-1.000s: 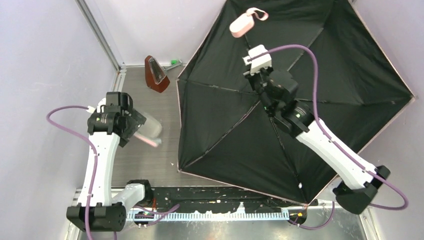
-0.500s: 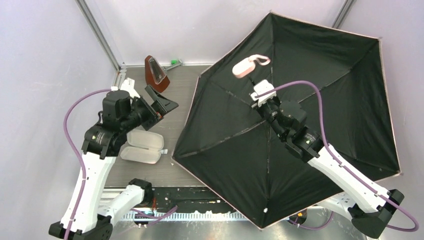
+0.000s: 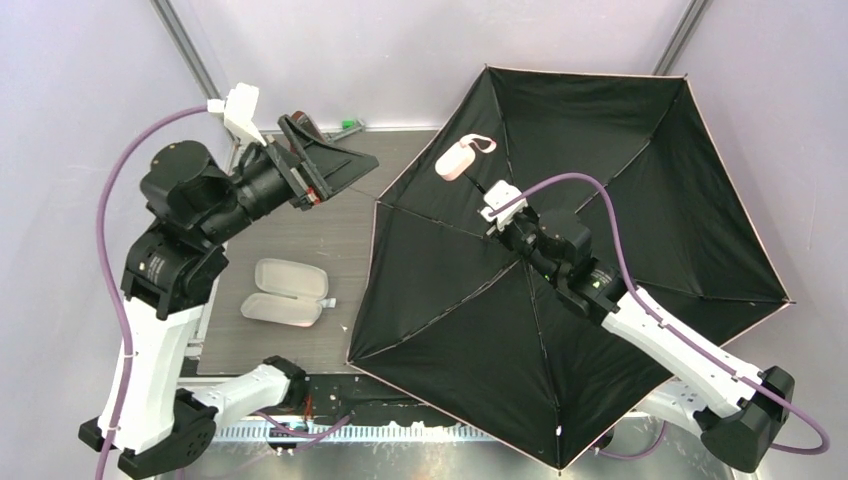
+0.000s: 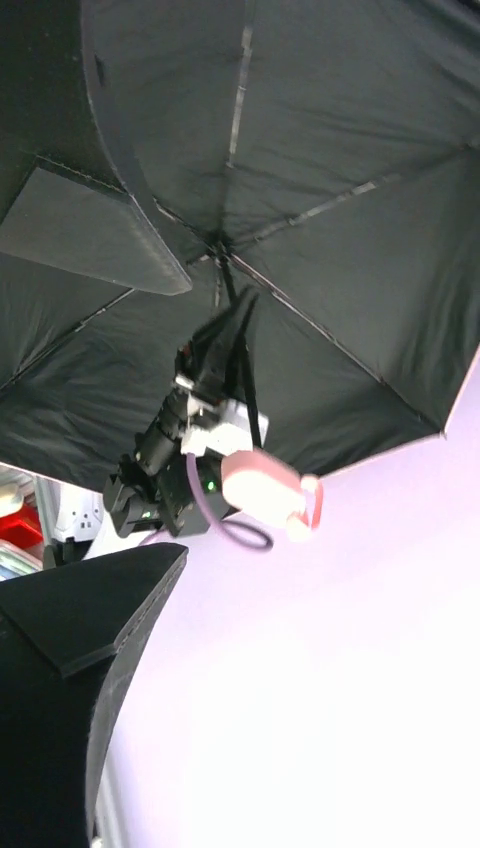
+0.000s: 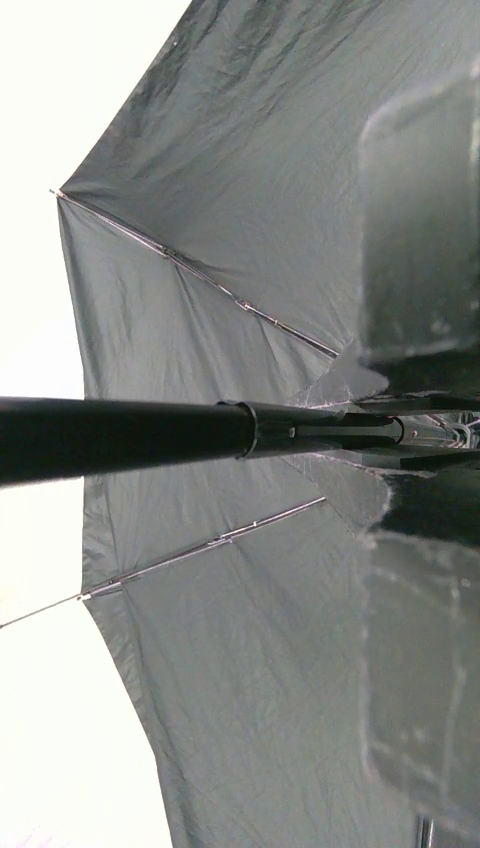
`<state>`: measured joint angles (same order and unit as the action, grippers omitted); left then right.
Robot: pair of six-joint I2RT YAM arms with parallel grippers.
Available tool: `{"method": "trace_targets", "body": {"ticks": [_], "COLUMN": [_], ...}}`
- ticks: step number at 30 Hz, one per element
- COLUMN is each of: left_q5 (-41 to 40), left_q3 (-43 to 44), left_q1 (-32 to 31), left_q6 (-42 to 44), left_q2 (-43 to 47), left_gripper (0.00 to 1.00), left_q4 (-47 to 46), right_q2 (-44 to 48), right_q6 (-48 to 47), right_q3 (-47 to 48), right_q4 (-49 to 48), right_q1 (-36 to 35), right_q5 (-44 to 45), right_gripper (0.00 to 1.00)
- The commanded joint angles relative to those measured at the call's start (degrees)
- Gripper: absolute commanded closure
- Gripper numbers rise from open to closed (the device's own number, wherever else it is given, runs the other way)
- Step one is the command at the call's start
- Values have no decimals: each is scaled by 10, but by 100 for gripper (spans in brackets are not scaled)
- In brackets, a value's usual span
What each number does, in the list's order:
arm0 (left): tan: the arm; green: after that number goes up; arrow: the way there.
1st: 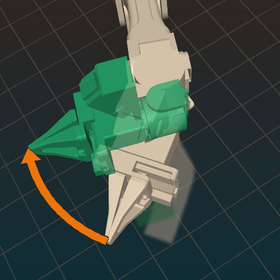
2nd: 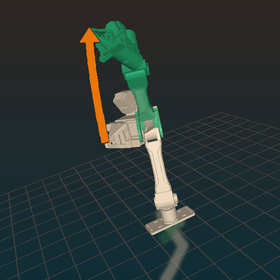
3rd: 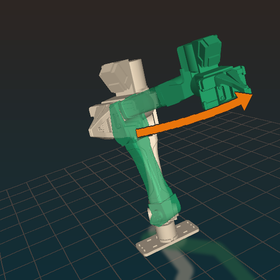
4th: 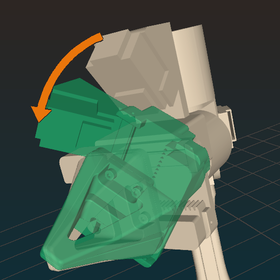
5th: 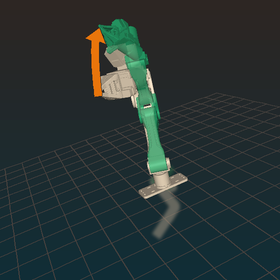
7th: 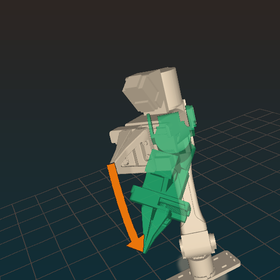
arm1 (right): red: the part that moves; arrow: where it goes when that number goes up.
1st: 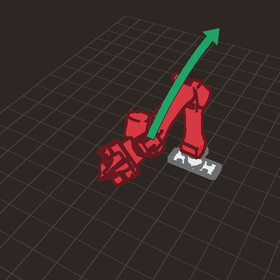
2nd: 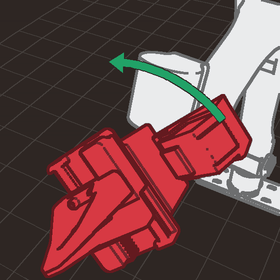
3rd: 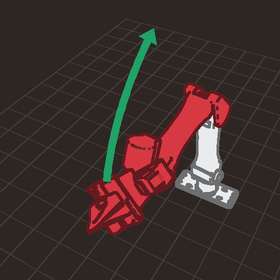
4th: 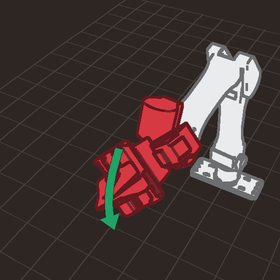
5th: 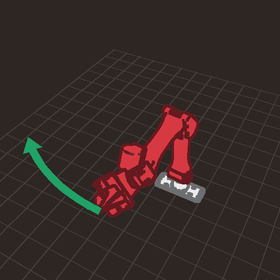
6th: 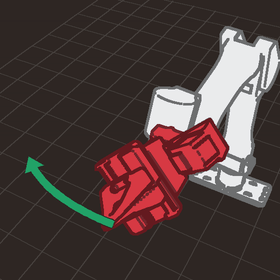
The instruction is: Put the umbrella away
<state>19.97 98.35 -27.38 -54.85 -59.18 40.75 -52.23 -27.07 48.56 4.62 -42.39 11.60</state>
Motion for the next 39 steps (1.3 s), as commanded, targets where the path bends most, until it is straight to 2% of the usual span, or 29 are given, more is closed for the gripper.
{"method": "trace_targets", "body": {"ticks": [1,8,13,15,17,20,22,23,24,25,26,27,31,33,36,39], "left_q5": [11,-36,-66,-74,-80,-93,-102,-112,-124,-142,-161,-180,-225,-226,-224,-220], "left_q3": [55,111,144,164,187,198,190,183,177,170,160,149,80,46,12,-11], "left_q1": [-29,-114,-123,-124,-124,-124,-124,-125,-124,-124,-124,-123,-116,-115,-115,-115], "left_q6": [113,187,216,232,241,247,258,266,273,281,288,294,302,297,288,278], "left_q2": [-22,-96,-135,-158,-179,-192,-190,-186,-181,-175,-167,-156,-101,-80,-59,-47], "left_gripper": [1,1,1,5,14,39,60,71,82,90,97,100,100,100,100,100], "left_q4": [-24,7,22,42,62,75,77,79,83,90,96,100,82,55,33,18], "right_q2": [-30,-61,-79,-85,-93,-105,-116,-118,-122,-123,-124,-122,-89,-61,-15,8], "right_q6": [-38,-42,-43,-43,-42,-43,-42,-41,-33,-27,-12,-3,85,136,223,384], "right_q3": [30,58,73,77,82,90,95,100,102,106,109,115,115,107,105,120], "right_q4": [2,28,37,35,33,36,39,43,44,46,47,50,49,43,46,80], "right_q1": [-6,-12,-24,-29,-33,-39,-42,-43,-43,-43,-43,-43,-43,-43,-43,-36], "right_q5": [-44,-67,-71,-71,-71,-71,-73,-74,-73,-68,-66,-62,-56,-50,-15,27], "right_gripper": [95,95,95,95,95,95,94,91,77,68,52,50,31,16,6,1]}}
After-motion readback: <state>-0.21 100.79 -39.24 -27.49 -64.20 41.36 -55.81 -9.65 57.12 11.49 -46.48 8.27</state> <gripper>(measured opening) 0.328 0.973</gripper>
